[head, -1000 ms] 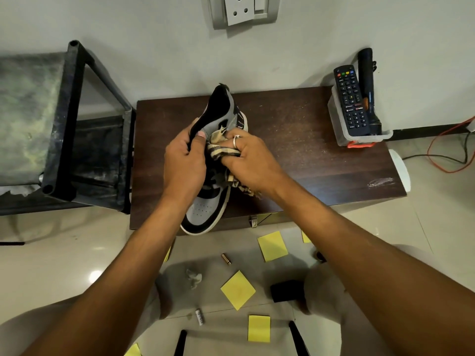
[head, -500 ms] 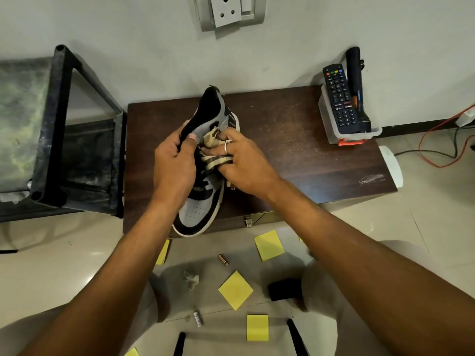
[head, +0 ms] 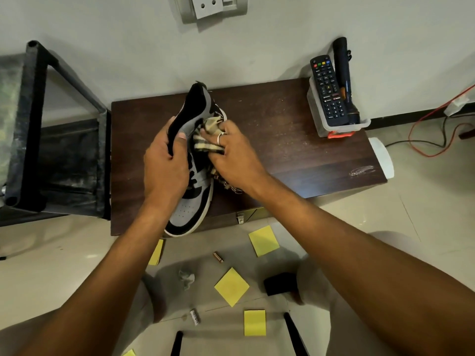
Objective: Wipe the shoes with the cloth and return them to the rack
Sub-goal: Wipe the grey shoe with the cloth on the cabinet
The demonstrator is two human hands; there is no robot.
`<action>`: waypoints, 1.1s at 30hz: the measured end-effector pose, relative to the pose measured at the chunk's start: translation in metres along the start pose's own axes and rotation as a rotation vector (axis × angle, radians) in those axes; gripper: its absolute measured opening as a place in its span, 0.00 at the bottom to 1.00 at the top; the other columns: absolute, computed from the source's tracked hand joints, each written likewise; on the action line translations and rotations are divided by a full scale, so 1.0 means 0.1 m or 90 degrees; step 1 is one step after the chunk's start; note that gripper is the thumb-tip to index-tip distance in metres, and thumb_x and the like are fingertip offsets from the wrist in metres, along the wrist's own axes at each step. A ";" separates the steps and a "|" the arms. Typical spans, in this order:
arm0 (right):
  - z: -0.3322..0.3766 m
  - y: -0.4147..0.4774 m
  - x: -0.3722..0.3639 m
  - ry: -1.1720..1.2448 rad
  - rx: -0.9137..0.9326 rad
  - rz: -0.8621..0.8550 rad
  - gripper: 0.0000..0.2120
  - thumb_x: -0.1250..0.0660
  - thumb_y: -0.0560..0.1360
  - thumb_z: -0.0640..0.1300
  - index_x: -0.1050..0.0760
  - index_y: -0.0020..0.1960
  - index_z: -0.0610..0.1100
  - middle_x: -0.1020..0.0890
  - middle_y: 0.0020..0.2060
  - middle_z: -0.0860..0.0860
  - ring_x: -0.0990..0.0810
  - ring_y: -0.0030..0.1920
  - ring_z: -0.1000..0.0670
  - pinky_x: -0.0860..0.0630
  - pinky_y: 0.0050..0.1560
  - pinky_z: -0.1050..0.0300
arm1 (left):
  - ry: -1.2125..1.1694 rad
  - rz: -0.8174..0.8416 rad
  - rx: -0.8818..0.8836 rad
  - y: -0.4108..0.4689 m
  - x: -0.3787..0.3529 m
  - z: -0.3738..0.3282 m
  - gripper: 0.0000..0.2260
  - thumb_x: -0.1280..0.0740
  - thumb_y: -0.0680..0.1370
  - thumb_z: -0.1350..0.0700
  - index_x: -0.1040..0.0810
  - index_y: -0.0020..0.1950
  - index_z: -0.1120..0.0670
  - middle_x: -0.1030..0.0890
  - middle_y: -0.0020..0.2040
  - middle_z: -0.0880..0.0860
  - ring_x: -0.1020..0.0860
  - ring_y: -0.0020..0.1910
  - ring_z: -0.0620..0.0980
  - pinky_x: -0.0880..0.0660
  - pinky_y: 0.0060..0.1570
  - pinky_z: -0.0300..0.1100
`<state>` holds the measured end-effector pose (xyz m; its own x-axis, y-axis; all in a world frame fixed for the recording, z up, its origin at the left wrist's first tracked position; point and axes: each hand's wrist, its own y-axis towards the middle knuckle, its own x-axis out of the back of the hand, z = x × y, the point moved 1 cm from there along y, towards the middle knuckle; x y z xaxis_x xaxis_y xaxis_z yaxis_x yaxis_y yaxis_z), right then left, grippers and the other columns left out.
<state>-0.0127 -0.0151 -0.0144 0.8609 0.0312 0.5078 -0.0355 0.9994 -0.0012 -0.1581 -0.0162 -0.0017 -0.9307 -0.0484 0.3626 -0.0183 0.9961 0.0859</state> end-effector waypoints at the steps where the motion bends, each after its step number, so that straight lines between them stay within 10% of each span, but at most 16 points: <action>1: 0.00 -0.03 0.01 -0.014 0.005 0.018 0.19 0.32 0.77 0.34 0.22 0.68 0.40 0.24 0.62 0.50 0.22 0.63 0.50 0.24 0.65 0.55 | 0.004 0.005 -0.006 0.00 -0.01 0.00 0.16 0.40 0.86 0.54 0.24 0.72 0.51 0.18 0.63 0.44 0.22 0.64 0.40 0.24 0.65 0.44; 9: -0.04 -0.05 0.21 -0.072 0.005 0.108 0.06 0.32 0.74 0.37 0.15 0.44 0.40 0.20 0.45 0.49 0.20 0.45 0.50 0.21 0.50 0.48 | 0.039 0.015 0.001 -0.01 0.02 0.14 0.21 0.40 0.85 0.44 0.29 0.77 0.49 0.22 0.69 0.44 0.25 0.68 0.37 0.27 0.69 0.43; 13: -0.02 -0.05 0.21 0.021 0.085 -0.093 0.16 0.31 0.75 0.34 0.18 0.62 0.41 0.22 0.55 0.48 0.20 0.53 0.53 0.21 0.57 0.56 | 0.067 -0.008 -0.002 -0.13 -0.07 0.14 0.20 0.43 0.86 0.45 0.31 0.77 0.50 0.24 0.65 0.38 0.29 0.58 0.20 0.34 0.56 0.19; 18: -0.04 -0.13 -0.11 -0.057 0.121 -0.005 0.23 0.32 0.78 0.34 0.26 0.72 0.39 0.27 0.64 0.46 0.24 0.65 0.48 0.25 0.68 0.51 | 0.041 -0.014 0.020 -0.06 -0.04 0.23 0.19 0.43 0.86 0.45 0.27 0.74 0.50 0.21 0.65 0.43 0.24 0.63 0.35 0.27 0.63 0.33; 29: 0.05 -0.13 0.13 -0.214 0.079 0.184 0.09 0.34 0.74 0.42 0.15 0.49 0.45 0.24 0.49 0.55 0.22 0.47 0.49 0.21 0.51 0.50 | 0.024 -0.027 0.022 -0.06 -0.06 0.26 0.18 0.42 0.86 0.46 0.26 0.73 0.52 0.19 0.64 0.46 0.22 0.64 0.40 0.25 0.65 0.43; 33: 0.03 -0.10 0.22 -0.131 0.124 0.031 0.11 0.34 0.73 0.41 0.15 0.52 0.42 0.23 0.48 0.54 0.22 0.44 0.53 0.20 0.47 0.52 | 0.011 -0.027 0.024 -0.05 -0.06 0.26 0.19 0.42 0.86 0.45 0.26 0.74 0.51 0.20 0.66 0.46 0.23 0.66 0.41 0.26 0.67 0.46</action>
<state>0.0053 -0.0240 0.0000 0.7358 0.0546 0.6750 -0.1880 0.9740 0.1262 -0.1622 -0.0187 -0.0285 -0.9226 -0.0917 0.3747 -0.0720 0.9952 0.0662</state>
